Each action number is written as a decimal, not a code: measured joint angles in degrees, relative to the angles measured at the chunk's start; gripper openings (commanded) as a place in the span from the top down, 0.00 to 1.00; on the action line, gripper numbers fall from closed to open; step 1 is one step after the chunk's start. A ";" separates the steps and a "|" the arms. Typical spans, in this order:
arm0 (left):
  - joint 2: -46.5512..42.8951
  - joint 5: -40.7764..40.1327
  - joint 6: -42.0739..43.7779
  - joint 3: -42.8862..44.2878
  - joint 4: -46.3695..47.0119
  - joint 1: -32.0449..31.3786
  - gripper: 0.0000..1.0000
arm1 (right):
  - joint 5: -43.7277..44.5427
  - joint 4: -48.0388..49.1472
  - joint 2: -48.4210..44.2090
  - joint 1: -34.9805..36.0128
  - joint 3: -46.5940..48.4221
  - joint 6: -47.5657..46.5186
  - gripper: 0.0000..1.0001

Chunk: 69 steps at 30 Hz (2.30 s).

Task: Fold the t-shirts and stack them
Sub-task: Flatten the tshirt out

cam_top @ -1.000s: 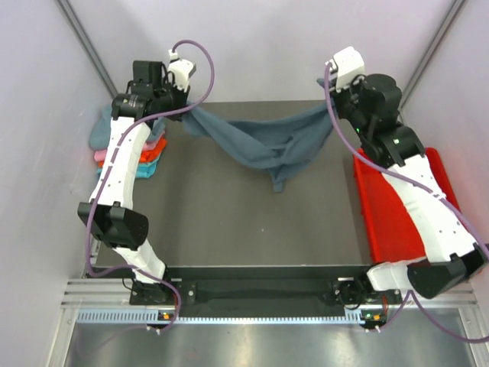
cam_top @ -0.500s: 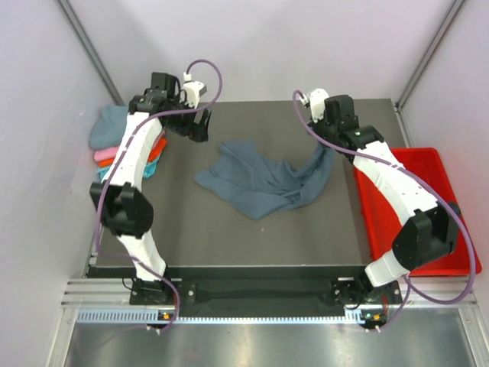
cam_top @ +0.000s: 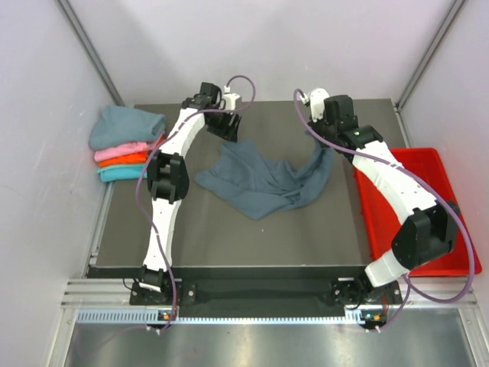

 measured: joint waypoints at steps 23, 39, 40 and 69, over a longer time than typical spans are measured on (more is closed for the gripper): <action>10.91 -5.46 5.11 6.62 11.26 -7.32 0.29 | -1.22 0.79 0.04 -0.09 -0.04 0.63 1.00; 10.86 -4.39 5.11 6.19 11.67 -8.15 1.00 | -1.22 1.22 0.81 -0.68 -0.09 0.63 1.00; 10.49 -5.09 4.50 5.95 11.56 -8.09 1.00 | -1.22 1.25 0.98 -0.70 -0.07 0.63 1.00; -47.47 -5.18 -1.79 -41.00 1.38 -1.46 1.00 | -12.66 -8.22 30.45 -2.08 18.53 4.13 0.99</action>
